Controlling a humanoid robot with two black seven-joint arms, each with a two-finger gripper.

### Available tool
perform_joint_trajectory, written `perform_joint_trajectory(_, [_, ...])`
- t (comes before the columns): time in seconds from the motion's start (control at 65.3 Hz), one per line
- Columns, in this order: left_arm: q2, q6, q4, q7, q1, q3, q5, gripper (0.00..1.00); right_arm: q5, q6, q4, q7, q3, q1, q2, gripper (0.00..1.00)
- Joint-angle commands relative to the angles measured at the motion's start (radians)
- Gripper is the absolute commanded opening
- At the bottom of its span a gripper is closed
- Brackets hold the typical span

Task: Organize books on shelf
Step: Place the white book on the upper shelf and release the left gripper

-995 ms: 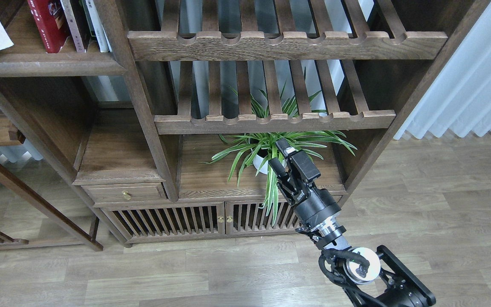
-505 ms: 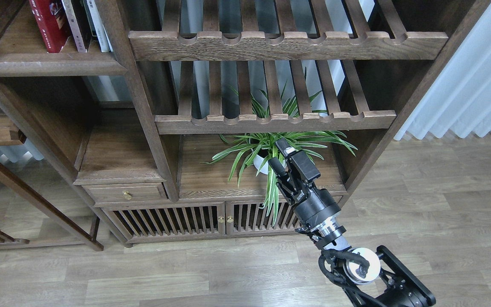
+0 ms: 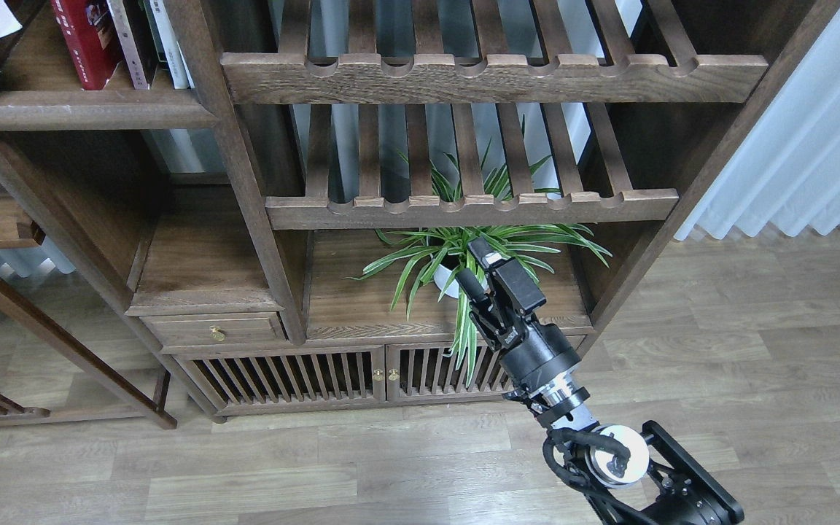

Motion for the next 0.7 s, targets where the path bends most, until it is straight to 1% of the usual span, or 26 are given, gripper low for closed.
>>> perform_joint_trajectory(0.0, [-0.009, 0.000, 0.007, 0.000, -0.007, -0.010, 0.031, 0.06, -0.003, 0.001, 0.000, -0.001, 0.000, 0.000, 0.000, 0.85])
perform_joint_trajectory(0.092, [-0.010, 0.000, 0.009, -0.001, -0.015, -0.010, 0.037, 0.06, -0.011, 0.003, 0.000, -0.001, 0.000, -0.002, 0.000, 0.85])
perform_joint_trajectory(0.214, [-0.027, 0.000, 0.010, -0.039, -0.016, -0.021, 0.043, 0.06, -0.014, 0.013, 0.000, -0.001, -0.002, -0.002, 0.000, 0.85])
perform_joint_trajectory(0.275, [-0.036, 0.000, 0.018, -0.047, -0.016, -0.025, 0.057, 0.06, -0.014, 0.013, 0.001, -0.001, -0.002, -0.002, 0.000, 0.85])
perform_joint_trajectory(0.474, [-0.104, 0.000, 0.052, -0.056, -0.018, -0.090, 0.103, 0.06, -0.014, 0.021, 0.001, -0.001, -0.002, -0.003, 0.000, 0.85])
perform_joint_trajectory(0.597, [-0.124, 0.000, 0.055, -0.058, -0.018, -0.102, 0.129, 0.06, -0.015, 0.021, 0.001, -0.001, -0.002, -0.003, 0.000, 0.85])
perform_joint_trajectory(0.689, [-0.140, 0.000, 0.067, -0.073, -0.018, -0.103, 0.155, 0.06, -0.021, 0.021, 0.001, -0.001, -0.002, -0.003, 0.000, 0.85])
